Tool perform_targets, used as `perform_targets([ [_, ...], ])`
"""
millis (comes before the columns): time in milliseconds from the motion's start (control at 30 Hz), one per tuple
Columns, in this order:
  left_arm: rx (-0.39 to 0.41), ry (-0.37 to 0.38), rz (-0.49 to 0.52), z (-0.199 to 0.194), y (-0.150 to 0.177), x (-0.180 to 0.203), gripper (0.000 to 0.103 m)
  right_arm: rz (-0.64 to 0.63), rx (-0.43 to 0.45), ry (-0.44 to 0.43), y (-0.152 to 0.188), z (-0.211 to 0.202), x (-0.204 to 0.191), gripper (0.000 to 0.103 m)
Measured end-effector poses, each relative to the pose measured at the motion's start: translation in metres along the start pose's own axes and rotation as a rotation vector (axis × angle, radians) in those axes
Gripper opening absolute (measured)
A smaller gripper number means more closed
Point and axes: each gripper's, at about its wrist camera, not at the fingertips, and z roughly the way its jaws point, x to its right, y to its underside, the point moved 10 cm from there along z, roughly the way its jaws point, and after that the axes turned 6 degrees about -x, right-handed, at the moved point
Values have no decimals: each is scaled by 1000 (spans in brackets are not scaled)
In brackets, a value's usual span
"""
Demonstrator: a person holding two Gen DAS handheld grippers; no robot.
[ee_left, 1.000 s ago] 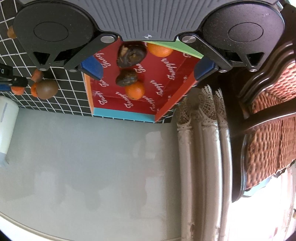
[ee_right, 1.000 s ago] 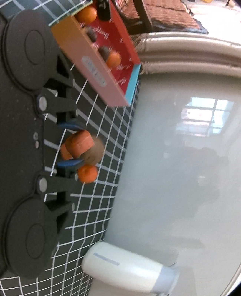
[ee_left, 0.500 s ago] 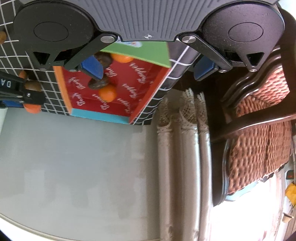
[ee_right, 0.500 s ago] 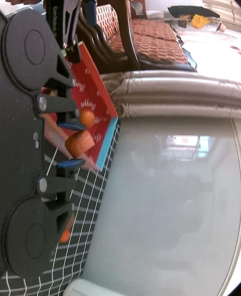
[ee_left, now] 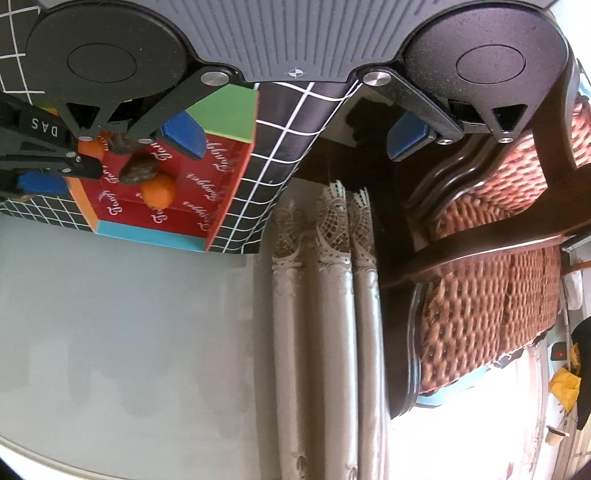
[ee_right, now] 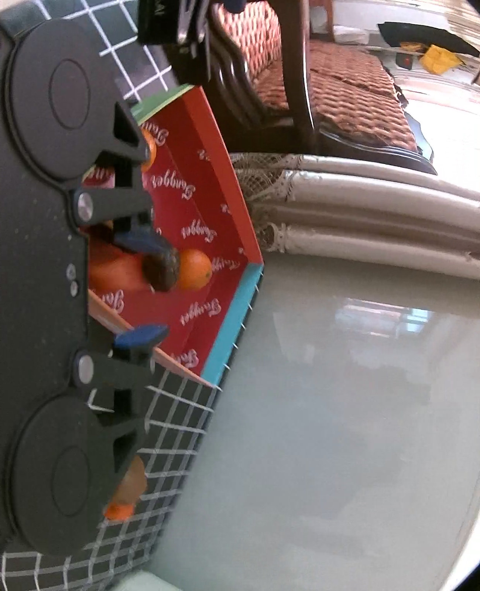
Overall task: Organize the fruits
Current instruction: 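Carry the orange slice with the right gripper into the box and release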
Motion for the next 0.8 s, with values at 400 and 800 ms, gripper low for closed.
perform_targets([
  [400, 6, 21, 11, -3, -2, 15, 103, 162, 54, 44, -2, -22, 59, 55],
  [800, 27, 81, 30, -17, -7, 56, 103, 405, 102, 184, 25, -61, 178, 56],
])
